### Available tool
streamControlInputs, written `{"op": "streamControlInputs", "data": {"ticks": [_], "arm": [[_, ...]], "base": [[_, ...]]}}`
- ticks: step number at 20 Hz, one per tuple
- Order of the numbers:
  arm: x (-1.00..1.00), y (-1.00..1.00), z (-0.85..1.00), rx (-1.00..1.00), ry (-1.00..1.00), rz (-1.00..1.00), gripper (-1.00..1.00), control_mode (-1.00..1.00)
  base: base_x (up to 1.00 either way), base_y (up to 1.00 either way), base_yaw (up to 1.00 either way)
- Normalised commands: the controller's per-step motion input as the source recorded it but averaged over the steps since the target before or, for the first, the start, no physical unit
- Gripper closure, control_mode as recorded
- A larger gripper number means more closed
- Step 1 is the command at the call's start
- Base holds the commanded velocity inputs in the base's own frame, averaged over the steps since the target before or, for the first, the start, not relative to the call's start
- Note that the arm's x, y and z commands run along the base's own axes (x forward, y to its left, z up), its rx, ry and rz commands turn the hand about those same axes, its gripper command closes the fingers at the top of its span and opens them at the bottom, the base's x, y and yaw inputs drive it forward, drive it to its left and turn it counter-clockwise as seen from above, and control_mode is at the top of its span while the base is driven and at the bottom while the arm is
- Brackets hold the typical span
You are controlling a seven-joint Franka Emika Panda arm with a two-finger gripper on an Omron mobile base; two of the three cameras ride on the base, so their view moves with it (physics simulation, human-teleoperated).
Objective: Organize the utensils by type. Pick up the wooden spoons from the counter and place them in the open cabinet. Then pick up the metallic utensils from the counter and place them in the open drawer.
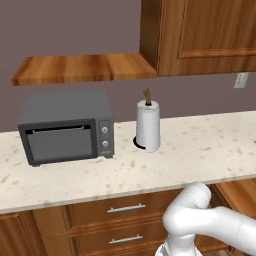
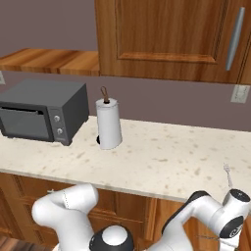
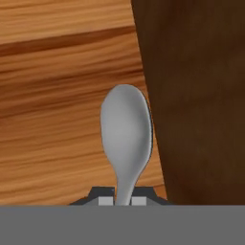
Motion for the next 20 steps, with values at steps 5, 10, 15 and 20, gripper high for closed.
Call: {"op": "streamControlInputs", "data": {"ticks": [5,10,15,20], "arm": [[-0.75,-0.25,-0.48,0.0,-0.03,-0.01,1.0,-1.0],[-0.77,-0.24,-0.49,0.0,-0.04,-0.02,1.0,-1.0],[-0.78,-0.27,-0.47,0.0,-0.03,-0.02,1.0,-1.0],[-0.68,-0.22,-0.39,0.0,-0.04,-0.02,1.0,-1.0]], "base": [[0.0,0.0,0.0],[0.0,0.0,0.0],[0.0,0.0,0.0],[0.0,0.0,0.0]]}}
